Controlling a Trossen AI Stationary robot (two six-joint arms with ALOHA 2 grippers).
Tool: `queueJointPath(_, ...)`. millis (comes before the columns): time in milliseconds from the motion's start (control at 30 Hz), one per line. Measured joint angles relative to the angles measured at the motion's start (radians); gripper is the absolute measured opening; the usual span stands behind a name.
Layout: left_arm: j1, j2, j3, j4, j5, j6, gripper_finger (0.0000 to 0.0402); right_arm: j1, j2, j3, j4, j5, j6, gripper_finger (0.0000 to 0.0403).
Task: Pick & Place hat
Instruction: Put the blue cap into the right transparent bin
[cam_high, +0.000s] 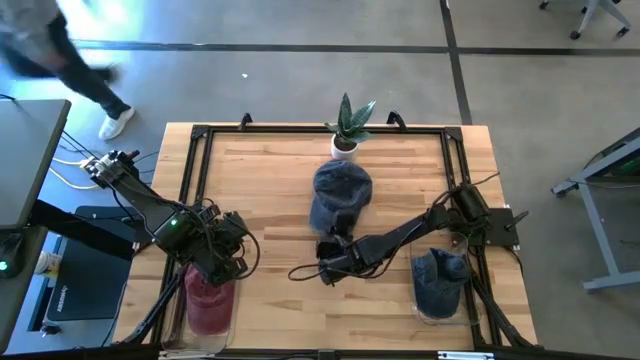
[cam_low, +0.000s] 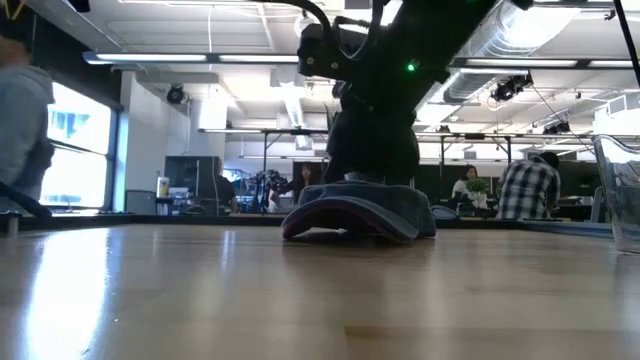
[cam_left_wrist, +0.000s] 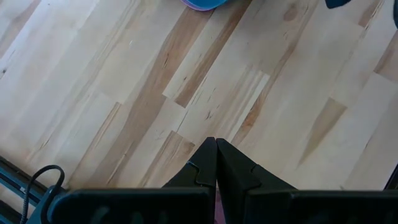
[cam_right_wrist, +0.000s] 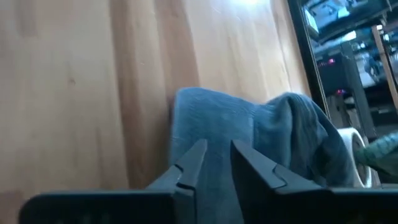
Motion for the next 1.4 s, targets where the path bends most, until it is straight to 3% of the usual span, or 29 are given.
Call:
queueJointPath(167, 0.0, 0.0, 0.0, -0.002, -0.004, 0.0, 0.0, -0.023, -0.013, 0.023, -0.096, -0.009, 0.086, 0.003)
queueJointPath(233, 0.0, 0.0, 0.0, -0.001, -0.012, 0.0, 0.0, -0.036, -0.017, 0.023, -0.098, -0.068, 0.105, 0.0019)
queueJointPath(333, 0.0, 0.0, 0.0, 0.0, -0.018, 0.001, 0.0, -0.059, -0.018, 0.018, -0.04, -0.309, 0.057, 0.0016)
queueJointPath(433, 0.0, 0.0, 0.0, -0.001, -0.024, 0.004, 0.0, -0.07, -0.018, 0.006, 0.067, -0.554, -0.015, 0.0044)
queueJointPath(533, 0.0, 0.0, 0.0, -0.001, -0.036, 0.004, 0.0, -0.072, -0.018, 0.0, 0.106, -0.636, -0.05, 0.0101)
queueJointPath(600, 0.0, 0.0, 0.0, -0.001, -0.042, 0.004, 0.0, -0.076, -0.018, 0.0, 0.126, -0.629, -0.059, 0.0148)
queueJointPath(700, 0.0, 0.0, 0.0, -0.001, -0.043, 0.004, 0.0, -0.077, -0.018, 0.0, 0.11, -0.526, -0.081, 0.0214)
queueJointPath(800, 0.0, 0.0, 0.0, -0.002, -0.043, 0.004, 0.0, -0.075, -0.018, 0.0, 0.092, -0.421, -0.113, 0.0249)
queueJointPath(967, 0.0, 0.0, 0.0, -0.004, -0.046, 0.022, 0.0, -0.08, -0.018, 0.0, 0.093, -0.26, -0.169, 0.0251)
queueJointPath(1133, 0.0, 0.0, 0.0, -0.005, -0.046, 0.039, 0.0, -0.113, -0.011, -0.047, 0.154, -0.281, -0.213, 0.0245)
queueJointPath(1400, 0.0, 0.0, 0.0, -0.01, -0.046, 0.04, 0.0, -0.12, -0.011, -0.06, 0.149, -0.218, -0.233, 0.0242)
